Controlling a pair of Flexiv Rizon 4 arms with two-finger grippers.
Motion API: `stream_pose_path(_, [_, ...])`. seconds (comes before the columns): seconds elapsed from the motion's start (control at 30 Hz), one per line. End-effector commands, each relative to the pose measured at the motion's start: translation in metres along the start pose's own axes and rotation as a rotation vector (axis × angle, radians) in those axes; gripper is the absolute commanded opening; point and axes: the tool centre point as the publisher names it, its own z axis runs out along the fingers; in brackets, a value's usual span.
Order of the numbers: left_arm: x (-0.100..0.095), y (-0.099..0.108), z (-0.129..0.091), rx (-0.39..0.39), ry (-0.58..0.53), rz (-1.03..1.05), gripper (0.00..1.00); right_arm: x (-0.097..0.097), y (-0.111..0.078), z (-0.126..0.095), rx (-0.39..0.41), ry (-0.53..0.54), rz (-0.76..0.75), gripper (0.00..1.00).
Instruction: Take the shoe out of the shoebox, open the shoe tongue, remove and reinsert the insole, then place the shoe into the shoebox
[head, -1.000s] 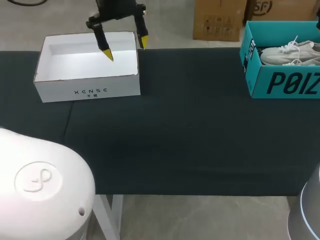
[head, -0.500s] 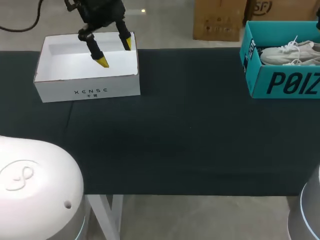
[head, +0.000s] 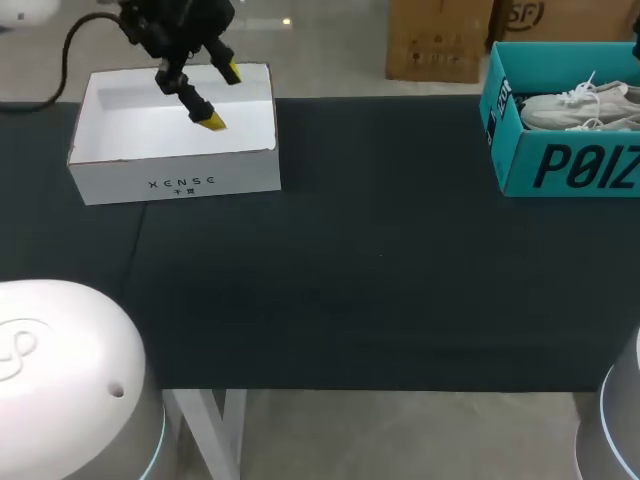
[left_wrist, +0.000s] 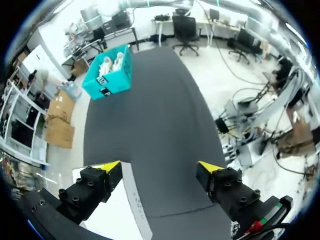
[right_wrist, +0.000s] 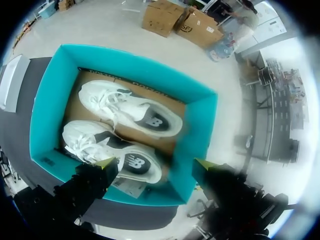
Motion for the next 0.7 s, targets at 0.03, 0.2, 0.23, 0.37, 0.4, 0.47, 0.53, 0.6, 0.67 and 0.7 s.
stream_pose_path(0.03, [0.015, 0.026, -0.008, -0.365, -0.782, -0.927, 1.0, 0.0, 0.0, 0.001, 0.0, 0.0, 0.001, 1.0])
stream_pose_path(0.2, [0.016, 0.037, -0.006, -0.316, -0.787, -1.023, 1.0, 0.0, 0.0, 0.001, 0.0, 0.0, 0.001, 1.0])
stream_pose_path(0.23, [0.016, 0.037, -0.006, -0.316, -0.787, -1.023, 1.0, 0.0, 0.0, 0.001, 0.0, 0.0, 0.001, 1.0])
stream_pose_path(0.37, [0.016, 0.037, -0.006, -0.316, -0.787, -1.023, 1.0, 0.0, 0.0, 0.001, 0.0, 0.0, 0.001, 1.0])
stream_pose_path(0.4, [0.016, 0.037, -0.006, -0.316, -0.787, -1.023, 1.0, 0.0, 0.0, 0.001, 0.0, 0.0, 0.001, 1.0])
stream_pose_path(0.47, [0.016, 0.037, -0.006, -0.316, -0.787, -1.023, 1.0, 0.0, 0.0, 0.001, 0.0, 0.0, 0.001, 1.0])
stream_pose_path(0.53, [0.016, 0.037, -0.006, -0.316, -0.787, -1.023, 1.0, 0.0, 0.0, 0.001, 0.0, 0.0, 0.001, 1.0])
stream_pose_path(0.6, [0.016, 0.037, -0.006, -0.316, -0.787, -1.023, 1.0, 0.0, 0.0, 0.001, 0.0, 0.0, 0.001, 1.0])
stream_pose_path(0.67, [0.01, 0.041, -0.005, -0.386, -0.865, -1.097, 1.0, 0.0, 0.0, 0.001, 0.0, 0.0, 0.001, 1.0])
stream_pose_path(0.7, [0.006, 0.045, -0.004, -0.446, -0.93, -1.131, 1.0, 0.0, 0.0, 0.001, 0.0, 0.0, 0.001, 1.0])
